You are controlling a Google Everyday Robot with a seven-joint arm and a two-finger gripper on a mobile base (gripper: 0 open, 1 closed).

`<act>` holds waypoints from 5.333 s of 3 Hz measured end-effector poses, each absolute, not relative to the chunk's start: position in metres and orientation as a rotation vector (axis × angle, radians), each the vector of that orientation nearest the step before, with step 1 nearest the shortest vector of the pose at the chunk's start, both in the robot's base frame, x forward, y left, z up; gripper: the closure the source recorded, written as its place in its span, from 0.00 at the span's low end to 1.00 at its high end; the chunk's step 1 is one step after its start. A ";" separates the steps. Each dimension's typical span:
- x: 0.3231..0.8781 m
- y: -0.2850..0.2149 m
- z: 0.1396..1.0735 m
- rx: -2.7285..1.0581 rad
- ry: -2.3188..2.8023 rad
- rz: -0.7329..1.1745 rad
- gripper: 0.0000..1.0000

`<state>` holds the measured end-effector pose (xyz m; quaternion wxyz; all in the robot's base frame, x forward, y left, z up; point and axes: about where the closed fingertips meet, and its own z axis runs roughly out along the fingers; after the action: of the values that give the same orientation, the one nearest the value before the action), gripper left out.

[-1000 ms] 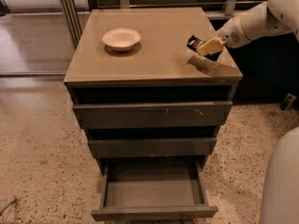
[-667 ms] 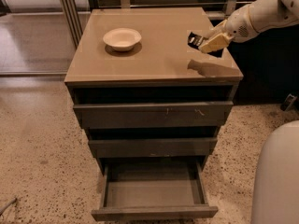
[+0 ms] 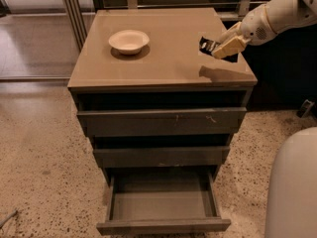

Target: Place rxbar chocolate into bottom drawer

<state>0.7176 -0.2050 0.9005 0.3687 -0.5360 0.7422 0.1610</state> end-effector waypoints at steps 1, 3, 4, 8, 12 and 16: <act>0.703 -0.190 0.902 -1.517 1.840 0.422 1.00; 0.624 -0.197 0.913 -1.794 1.639 0.495 1.00; 0.584 -0.213 0.906 -1.761 1.669 0.558 1.00; 0.536 -0.199 0.854 -1.723 1.660 0.525 1.00; 0.469 -0.151 0.642 -1.722 1.705 0.919 1.00; 0.494 -0.097 0.474 -1.722 1.756 0.750 1.00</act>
Offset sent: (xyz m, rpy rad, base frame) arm -0.1170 0.0101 0.0239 -0.1116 -0.0805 0.5431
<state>0.4937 -0.0970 0.4742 0.2814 -0.6427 0.6553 0.2798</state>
